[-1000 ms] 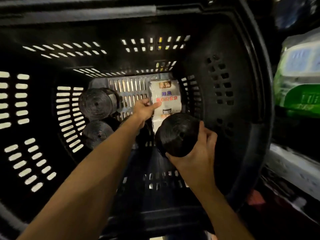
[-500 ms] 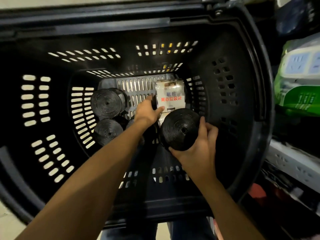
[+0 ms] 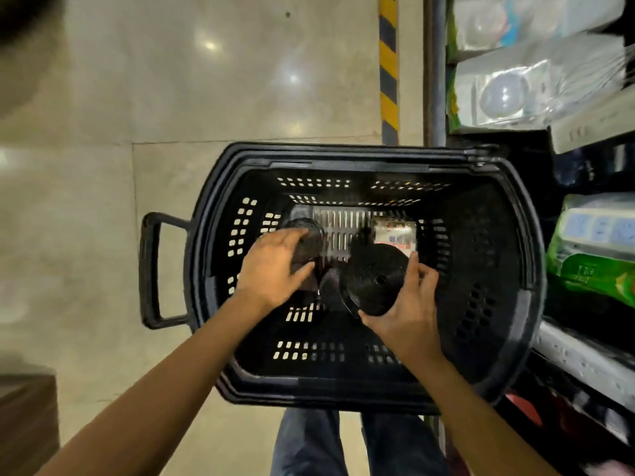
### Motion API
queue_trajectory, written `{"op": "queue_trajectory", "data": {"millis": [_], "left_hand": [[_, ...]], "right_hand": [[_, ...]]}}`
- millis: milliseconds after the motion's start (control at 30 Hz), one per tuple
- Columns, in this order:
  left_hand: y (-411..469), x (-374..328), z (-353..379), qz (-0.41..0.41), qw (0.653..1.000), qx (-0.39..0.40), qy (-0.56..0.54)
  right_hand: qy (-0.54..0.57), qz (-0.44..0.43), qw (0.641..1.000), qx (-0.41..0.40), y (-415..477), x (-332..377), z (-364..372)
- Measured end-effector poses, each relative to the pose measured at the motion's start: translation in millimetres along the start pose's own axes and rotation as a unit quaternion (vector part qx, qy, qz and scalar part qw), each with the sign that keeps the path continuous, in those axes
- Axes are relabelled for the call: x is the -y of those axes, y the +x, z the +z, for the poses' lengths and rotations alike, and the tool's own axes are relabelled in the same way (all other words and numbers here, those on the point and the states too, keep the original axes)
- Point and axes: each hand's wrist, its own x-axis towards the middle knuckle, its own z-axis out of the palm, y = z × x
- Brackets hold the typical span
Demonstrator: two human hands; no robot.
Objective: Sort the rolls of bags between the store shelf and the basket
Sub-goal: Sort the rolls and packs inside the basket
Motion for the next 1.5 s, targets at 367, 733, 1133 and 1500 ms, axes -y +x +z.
{"op": "queue_trajectory", "data": {"millis": [367, 733, 1133, 1500], "left_hand": [[-1.3, 90.1, -34.2, 0.081, 0.983, -0.152, 0.070], [7.1, 103.6, -5.2, 0.109, 0.964, -0.243, -0.026], [7.2, 103.3, -5.4, 0.113, 0.963, -0.241, -0.047], [9.3, 105.2, -4.9, 0.113, 0.967, -0.225, -0.026]], "right_hand": [[-0.040, -0.032, 0.998, 0.040, 86.3, 14.6, 59.3], [-0.017, -0.036, 0.999, -0.003, 125.5, -19.9, 121.0], [0.003, -0.004, 0.999, -0.035, 116.9, -22.5, 123.2], [-0.045, -0.016, 0.999, -0.003, 133.1, -19.0, 143.2]]}}
